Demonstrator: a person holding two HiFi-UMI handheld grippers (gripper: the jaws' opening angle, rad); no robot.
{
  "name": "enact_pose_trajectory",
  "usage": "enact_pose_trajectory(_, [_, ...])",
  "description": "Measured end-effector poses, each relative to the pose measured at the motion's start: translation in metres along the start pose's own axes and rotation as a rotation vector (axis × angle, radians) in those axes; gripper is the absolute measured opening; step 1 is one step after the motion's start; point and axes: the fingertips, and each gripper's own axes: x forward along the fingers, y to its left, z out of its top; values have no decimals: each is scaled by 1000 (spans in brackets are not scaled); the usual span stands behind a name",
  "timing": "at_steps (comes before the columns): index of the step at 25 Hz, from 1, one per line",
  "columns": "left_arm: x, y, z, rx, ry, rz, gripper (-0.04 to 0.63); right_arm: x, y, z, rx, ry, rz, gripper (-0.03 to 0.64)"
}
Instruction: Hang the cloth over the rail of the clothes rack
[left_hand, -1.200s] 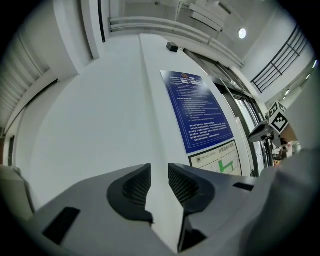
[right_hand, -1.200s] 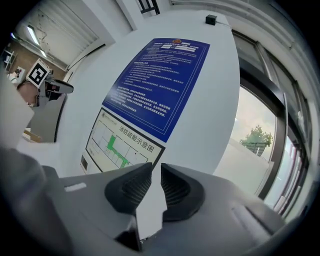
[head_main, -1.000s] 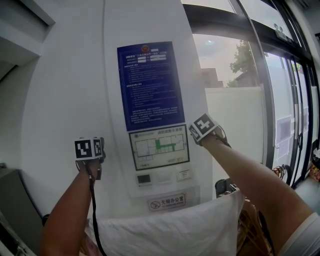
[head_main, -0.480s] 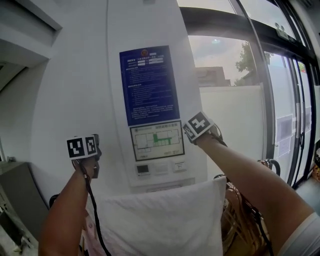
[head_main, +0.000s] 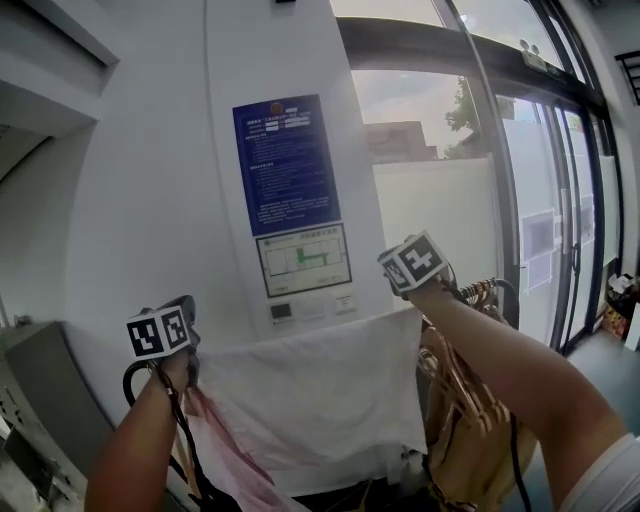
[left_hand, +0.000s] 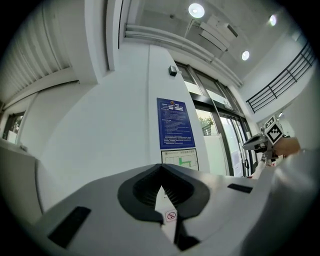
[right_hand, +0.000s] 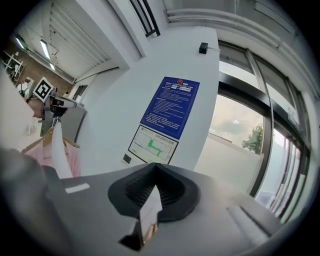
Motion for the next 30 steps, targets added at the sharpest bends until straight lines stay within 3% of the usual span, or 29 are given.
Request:
enact_pose_trajectory(5, [-46, 2, -39, -12, 27, 1, 6, -52, 18, -39, 52, -6, -53, 3])
enact_pose_trajectory(9, [-66, -1, -74, -44, 54, 0, 90, -73, 32, -78, 110, 3, -48, 50])
enact_pose_trajectory(13, [-76, -5, -104, -67, 70, 13, 101, -78, 47, -109, 142, 4, -28, 63])
enact_pose_trajectory(17, [-83, -15, -116, -65, 58, 26, 101, -88, 56, -112, 152, -62, -50, 69])
enact_pose_trajectory(26, [-85, 0, -139, -67, 67, 119, 127, -72, 84, -140, 97, 11, -26, 123])
enact_pose_trajectory(30, [-83, 0, -143, -69, 63, 101, 126, -71, 81, -141, 77, 15, -66, 116])
